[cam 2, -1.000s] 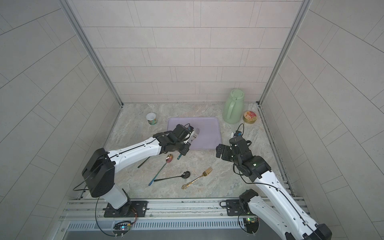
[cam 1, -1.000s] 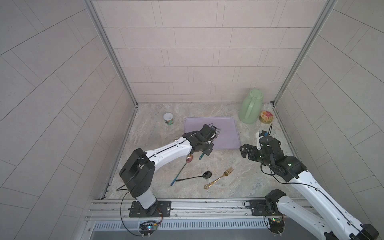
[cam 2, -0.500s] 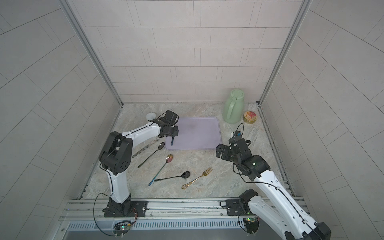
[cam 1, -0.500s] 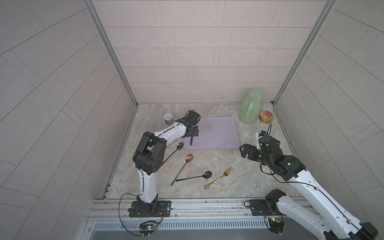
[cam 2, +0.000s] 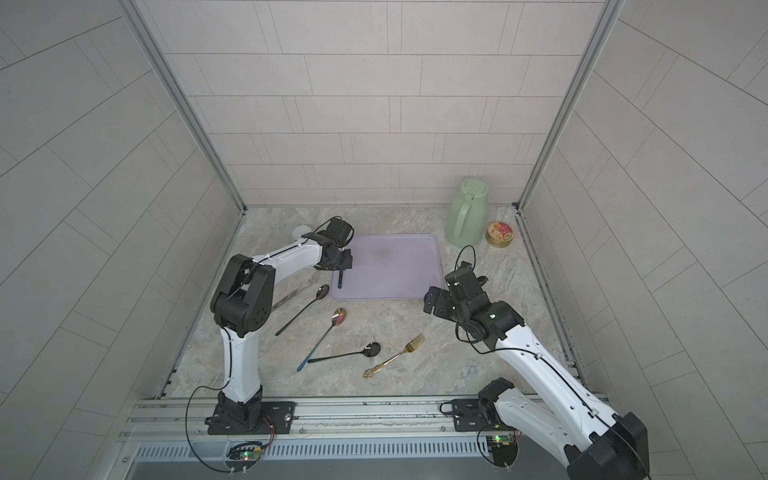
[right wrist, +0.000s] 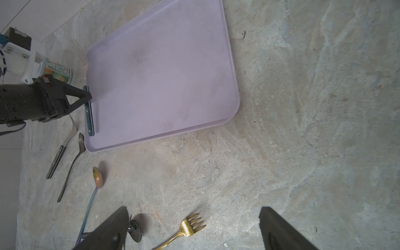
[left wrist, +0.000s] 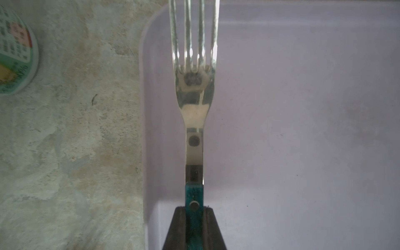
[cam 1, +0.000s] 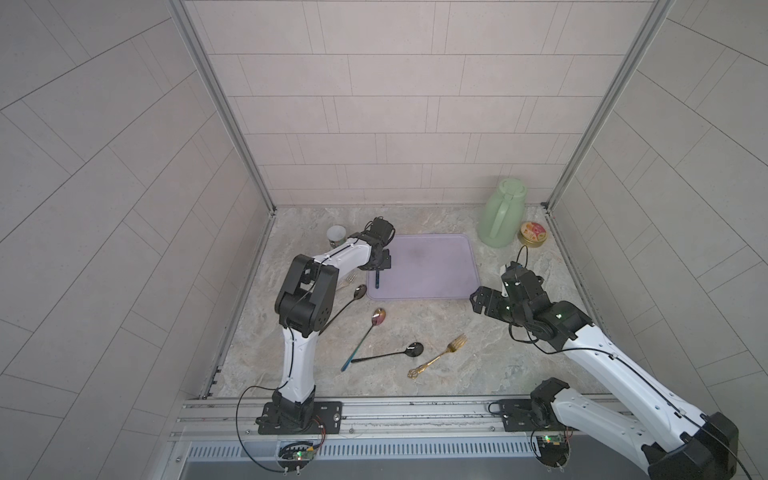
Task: Set the spoon and fork side by side
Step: Place the fork on the tray.
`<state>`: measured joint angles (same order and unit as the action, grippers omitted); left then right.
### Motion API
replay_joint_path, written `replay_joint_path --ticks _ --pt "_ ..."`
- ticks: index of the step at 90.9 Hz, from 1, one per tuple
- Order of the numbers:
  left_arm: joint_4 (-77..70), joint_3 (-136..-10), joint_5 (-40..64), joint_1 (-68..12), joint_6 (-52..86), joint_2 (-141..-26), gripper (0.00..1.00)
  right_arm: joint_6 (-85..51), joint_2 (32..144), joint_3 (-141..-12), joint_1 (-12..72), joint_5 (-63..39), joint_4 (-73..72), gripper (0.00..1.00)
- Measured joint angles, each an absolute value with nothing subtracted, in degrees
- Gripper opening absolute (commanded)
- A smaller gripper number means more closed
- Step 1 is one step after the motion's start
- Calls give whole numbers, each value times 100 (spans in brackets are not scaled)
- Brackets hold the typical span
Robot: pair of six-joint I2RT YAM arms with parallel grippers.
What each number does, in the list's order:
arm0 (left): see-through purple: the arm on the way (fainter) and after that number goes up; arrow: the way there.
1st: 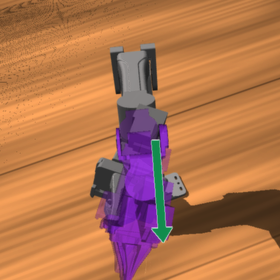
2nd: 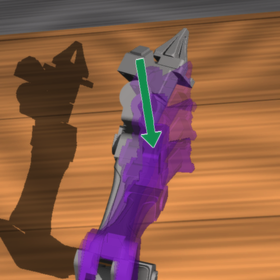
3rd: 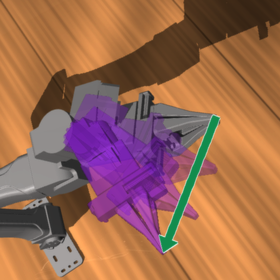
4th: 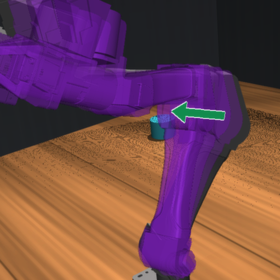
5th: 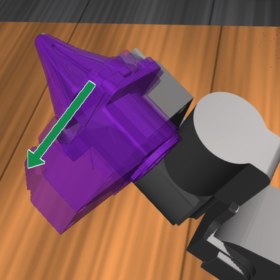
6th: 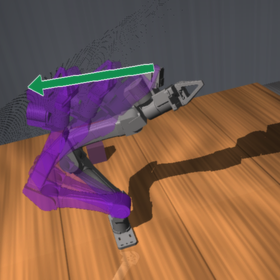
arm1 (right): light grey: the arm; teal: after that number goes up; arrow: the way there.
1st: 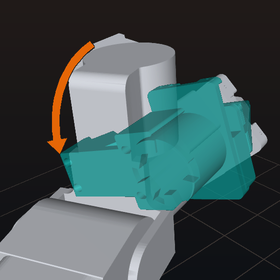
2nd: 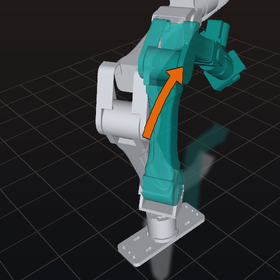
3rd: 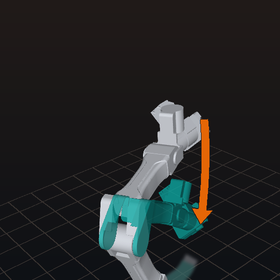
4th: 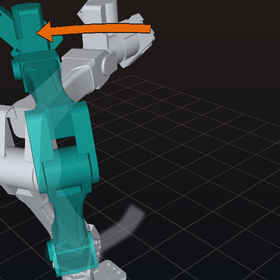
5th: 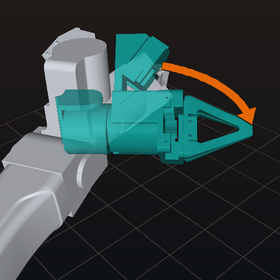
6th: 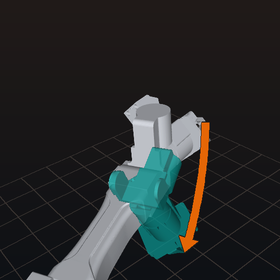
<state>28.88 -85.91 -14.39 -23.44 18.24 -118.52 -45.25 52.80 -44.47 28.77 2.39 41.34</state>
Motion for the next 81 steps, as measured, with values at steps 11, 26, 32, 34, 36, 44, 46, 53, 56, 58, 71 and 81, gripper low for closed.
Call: replay_joint_path --ticks 11,26,32,34,36,44,46,53,56,58,71,81 --pt "2891 -8591 -1437 -2327 1817 -11878 6 -4567 5284 -4447 2934 239 4101 97" --pt "2917 -8591 -1441 -2316 1798 -11959 6 -4593 5315 -4449 2993 242 4058 97" --pt "2950 -8591 -1441 -2314 1789 -11992 6 -4595 5347 -4449 3015 242 4051 97" --pt "2963 -8591 -1441 -2314 1780 -11996 6 -4595 5358 -4449 3017 242 4049 97" --pt "2980 -8589 -1441 -2314 1780 -12001 6 -4595 5367 -4449 3028 244 4049 97" --pt "3026 -8582 -1441 -2311 1780 -12001 8 -4600 5395 -4449 3044 244 4045 97" --pt "3026 -8580 -1439 -2311 1782 -12001 8 -4602 5398 -4449 3048 244 4047 97" --pt "3035 -8549 -1433 -2311 1804 -12001 9 -4613 5408 -4449 3055 246 4045 97" --pt "3039 -8530 -1424 -2311 1817 -12001 9 -4613 5419 -4453 3059 248 4047 97" --pt "3039 -8512 -1415 -2311 1826 -12001 10 -4615 5426 -4460 3063 250 4047 97" --pt "3052 -8490 -1378 -2311 1872 -11990 12 -4615 5465 -4508 3083 252 4049 97" --pt "3061 -8490 -1332 -2309 1885 -11990 23 -4615 5468 -4576 3092 259 4058 97"
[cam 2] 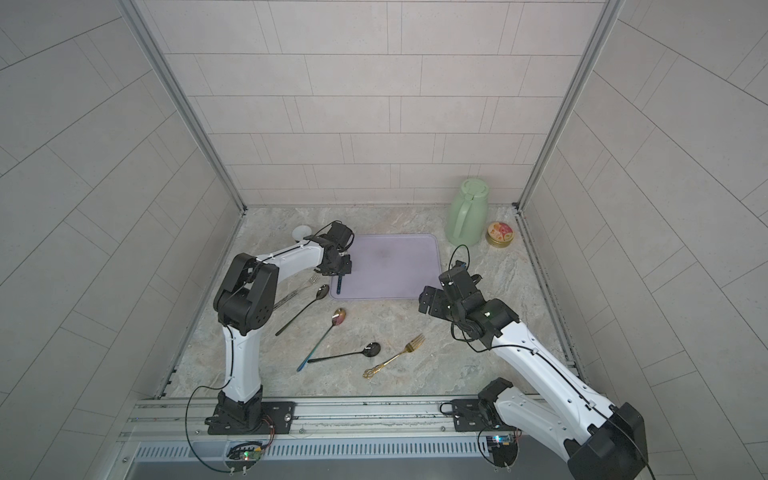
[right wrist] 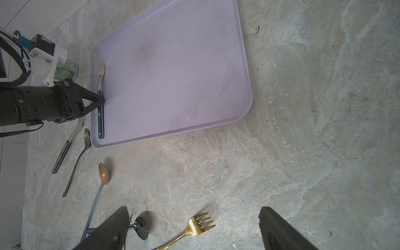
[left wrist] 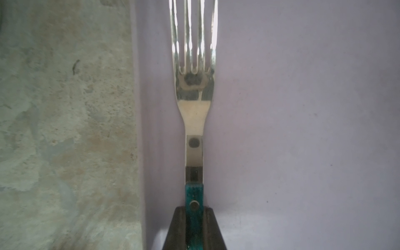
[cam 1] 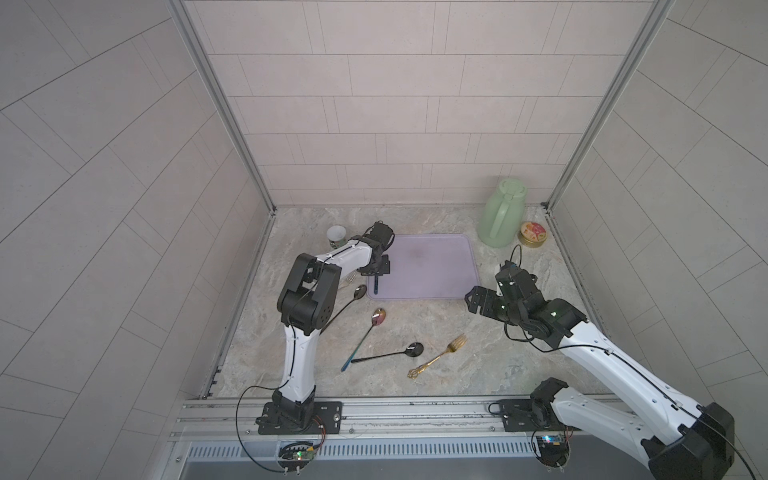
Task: Set the spoon and fork side by side
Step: Place the fork on the tray.
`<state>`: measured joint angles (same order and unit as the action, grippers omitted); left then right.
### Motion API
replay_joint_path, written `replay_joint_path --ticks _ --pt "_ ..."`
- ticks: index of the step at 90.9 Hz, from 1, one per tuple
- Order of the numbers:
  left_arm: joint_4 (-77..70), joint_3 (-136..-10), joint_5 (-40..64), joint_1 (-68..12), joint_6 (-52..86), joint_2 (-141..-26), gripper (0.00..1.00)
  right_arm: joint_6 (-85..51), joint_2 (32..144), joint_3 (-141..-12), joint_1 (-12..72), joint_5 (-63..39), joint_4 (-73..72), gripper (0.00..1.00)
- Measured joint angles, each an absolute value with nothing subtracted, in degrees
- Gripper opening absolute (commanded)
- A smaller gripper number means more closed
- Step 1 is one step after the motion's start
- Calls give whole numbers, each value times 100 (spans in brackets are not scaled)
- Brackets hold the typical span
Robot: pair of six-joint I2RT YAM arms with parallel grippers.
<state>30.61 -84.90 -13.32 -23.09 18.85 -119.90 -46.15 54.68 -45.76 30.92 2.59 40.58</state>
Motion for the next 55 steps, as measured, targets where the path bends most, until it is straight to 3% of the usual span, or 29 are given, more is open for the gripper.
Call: replay_joint_path --ticks 9,16,40,55 --pt "3133 -8495 -1306 -2311 1922 -11977 40 -4617 5468 -4628 3105 263 4071 97" --pt "3229 -8484 -1306 -2311 1970 -11931 46 -4615 5468 -4659 3118 263 4082 97" --pt "3422 -7459 -1358 -2543 2049 -10377 48 -4698 5472 -4692 3273 296 4160 95" --pt "3485 -6554 -1433 -3225 2217 -9045 51 -4849 5561 -4764 3551 377 4257 93"
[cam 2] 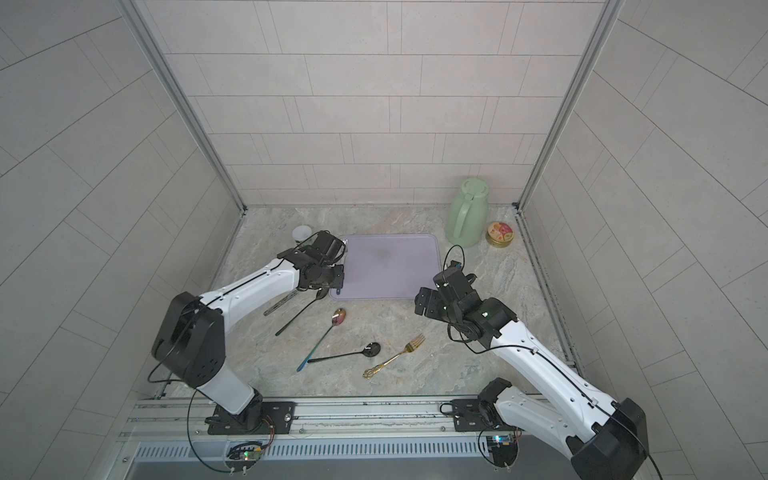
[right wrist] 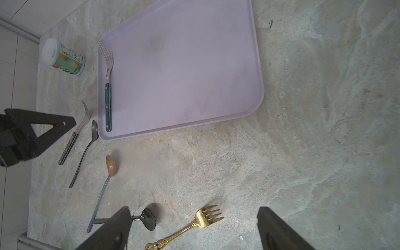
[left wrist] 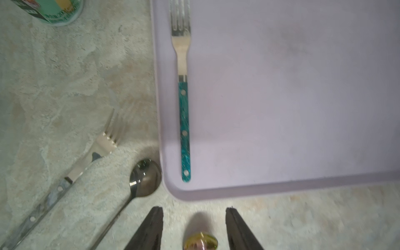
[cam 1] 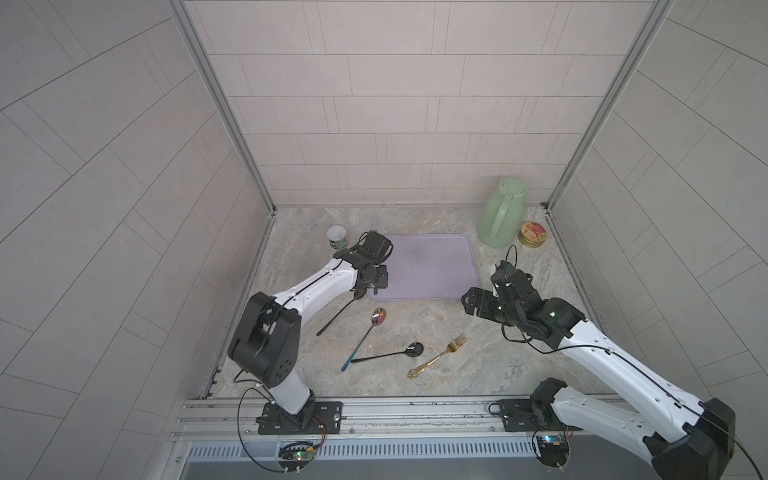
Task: Set the spoon and fork side by side
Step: Place the fork on the tray, then pick up the spoon from the center of the board.
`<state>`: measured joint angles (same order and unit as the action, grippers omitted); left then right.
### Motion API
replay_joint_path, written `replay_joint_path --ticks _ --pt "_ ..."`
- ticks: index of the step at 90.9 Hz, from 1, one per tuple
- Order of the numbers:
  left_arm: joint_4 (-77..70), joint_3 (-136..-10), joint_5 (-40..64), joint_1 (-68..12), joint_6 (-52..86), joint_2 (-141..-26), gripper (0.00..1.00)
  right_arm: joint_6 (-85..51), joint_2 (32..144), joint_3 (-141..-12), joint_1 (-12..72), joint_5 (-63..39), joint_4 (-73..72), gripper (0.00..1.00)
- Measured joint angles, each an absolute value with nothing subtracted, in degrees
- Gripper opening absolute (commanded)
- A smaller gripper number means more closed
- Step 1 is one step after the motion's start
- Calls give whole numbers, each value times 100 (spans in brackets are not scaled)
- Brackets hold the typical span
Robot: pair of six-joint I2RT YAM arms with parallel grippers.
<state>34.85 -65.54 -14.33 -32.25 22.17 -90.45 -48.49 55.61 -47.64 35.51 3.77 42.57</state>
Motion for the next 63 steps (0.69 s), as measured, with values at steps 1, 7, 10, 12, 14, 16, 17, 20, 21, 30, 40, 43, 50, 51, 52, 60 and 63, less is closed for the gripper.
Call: replay_joint_path --ticks 1,7,10,12,14,16,17,20,21,30,40,43,50,51,52,60,63 --pt "3503 -6501 -1428 -3275 2235 -8980 51 -4856 5568 -4764 3573 379 4265 93" --pt "3555 -6167 -1437 -3669 2296 -8646 52 -4936 5625 -4764 3732 403 4313 92" --pt "3581 -5996 -1435 -3859 2320 -8514 53 -4989 5666 -4764 3824 416 4335 91" --pt "3588 -5894 -1428 -3979 2346 -8442 54 -5013 5695 -4764 3885 421 4344 91" --pt "3603 -5782 -1406 -4101 2362 -8370 55 -5046 5728 -4764 3951 434 4357 91" --pt "3607 -5653 -1387 -4224 2381 -8296 55 -5070 5752 -4764 4007 451 4370 91" --pt "3612 -5592 -1363 -4281 2381 -8261 55 -5087 5769 -4764 4042 458 4379 91" --pt "3614 -5408 -1317 -4414 2403 -8156 55 -5142 5815 -4764 4156 493 4410 91" --pt "3612 -5323 -1313 -4471 2405 -8108 55 -5153 5828 -4764 4189 506 4418 91" --pt "3597 -4757 -1063 -4748 2403 -7791 54 -5301 5935 -4766 4541 600 4504 91" --pt "3474 -4307 -644 -4895 2359 -7695 56 -5441 5996 -4768 4821 659 4556 91" --pt "3417 -4193 -552 -4939 2351 -7703 58 -5474 6018 -4768 4866 672 4560 91" --pt "3326 -4003 -392 -5004 2309 -7725 63 -5513 6066 -4768 4917 718 4569 91" --pt "3319 -3983 -375 -5013 2294 -7728 64 -5516 6073 -4768 4919 725 4569 91" --pt "3306 -3966 -355 -5028 2309 -7730 64 -5516 6077 -4768 4921 733 4569 91" --pt "3223 -3946 -274 -5068 2270 -7782 65 -5522 6101 -4768 4928 781 4569 92" --pt "3186 -3955 -279 -5074 2268 -7819 65 -5527 6101 -4768 4928 797 4569 92"
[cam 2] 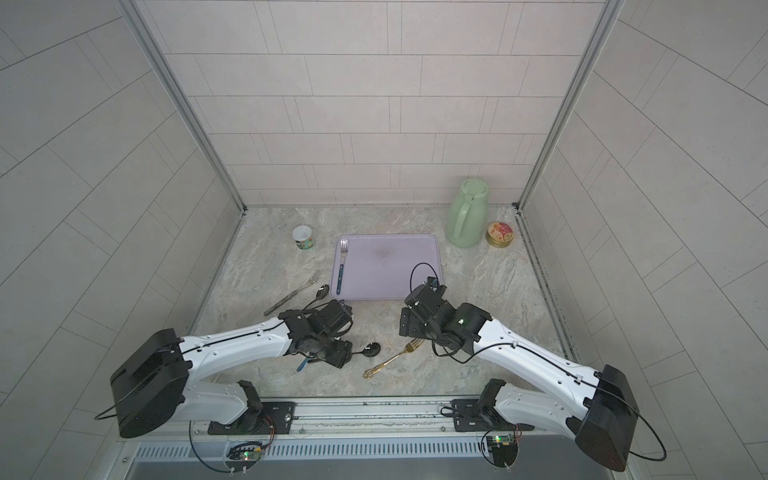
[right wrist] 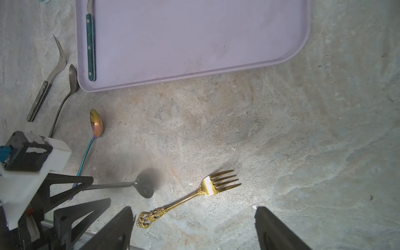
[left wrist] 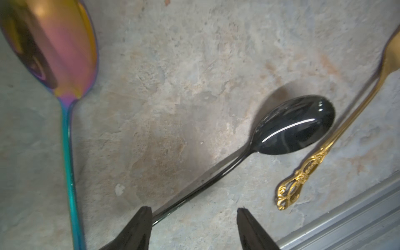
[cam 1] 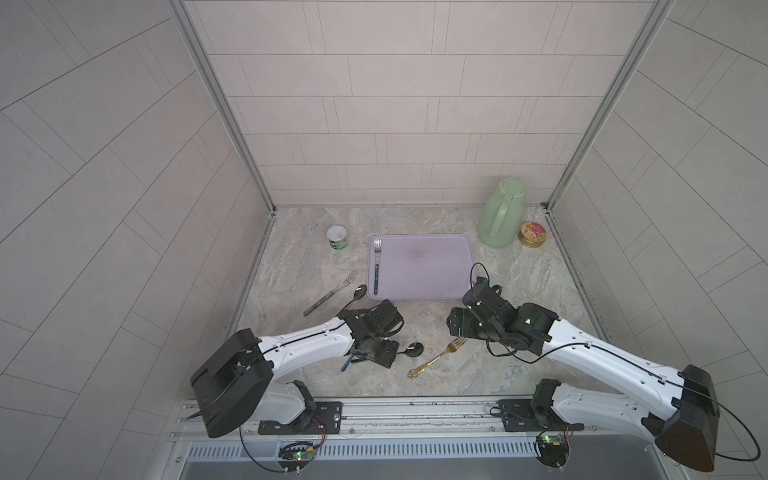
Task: Set the spoon and fork side by side
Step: Pick up the spoon from the center of the board.
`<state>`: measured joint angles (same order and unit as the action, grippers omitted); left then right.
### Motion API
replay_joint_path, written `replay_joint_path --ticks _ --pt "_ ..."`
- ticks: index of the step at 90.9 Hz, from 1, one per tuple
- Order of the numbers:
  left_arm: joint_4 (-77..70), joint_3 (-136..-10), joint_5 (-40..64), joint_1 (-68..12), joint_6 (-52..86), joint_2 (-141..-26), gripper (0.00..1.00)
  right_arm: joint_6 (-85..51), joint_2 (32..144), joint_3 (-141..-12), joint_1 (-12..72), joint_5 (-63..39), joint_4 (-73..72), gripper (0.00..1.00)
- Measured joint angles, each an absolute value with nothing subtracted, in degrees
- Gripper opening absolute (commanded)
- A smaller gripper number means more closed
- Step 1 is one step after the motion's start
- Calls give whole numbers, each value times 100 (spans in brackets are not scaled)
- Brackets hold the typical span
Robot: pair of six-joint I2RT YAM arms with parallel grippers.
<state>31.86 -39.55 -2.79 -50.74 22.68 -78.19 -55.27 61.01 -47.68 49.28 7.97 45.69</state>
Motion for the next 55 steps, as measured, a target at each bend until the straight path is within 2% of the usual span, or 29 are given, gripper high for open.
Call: replay_joint_path --ticks 21,35,49,55 --pt "3153 -4097 -550 -5284 2281 -8326 62 -5535 6097 -4768 4969 838 4569 92" --pt "3173 -4331 -753 -5520 2316 -8628 42 -5557 6025 -4757 4991 869 4567 92" --pt "3179 -4552 -878 -5575 2412 -8892 27 -5592 5911 -4755 4991 897 4565 92" --pt "3173 -4635 -888 -5575 2429 -8978 23 -5596 5872 -4744 4991 908 4567 92"
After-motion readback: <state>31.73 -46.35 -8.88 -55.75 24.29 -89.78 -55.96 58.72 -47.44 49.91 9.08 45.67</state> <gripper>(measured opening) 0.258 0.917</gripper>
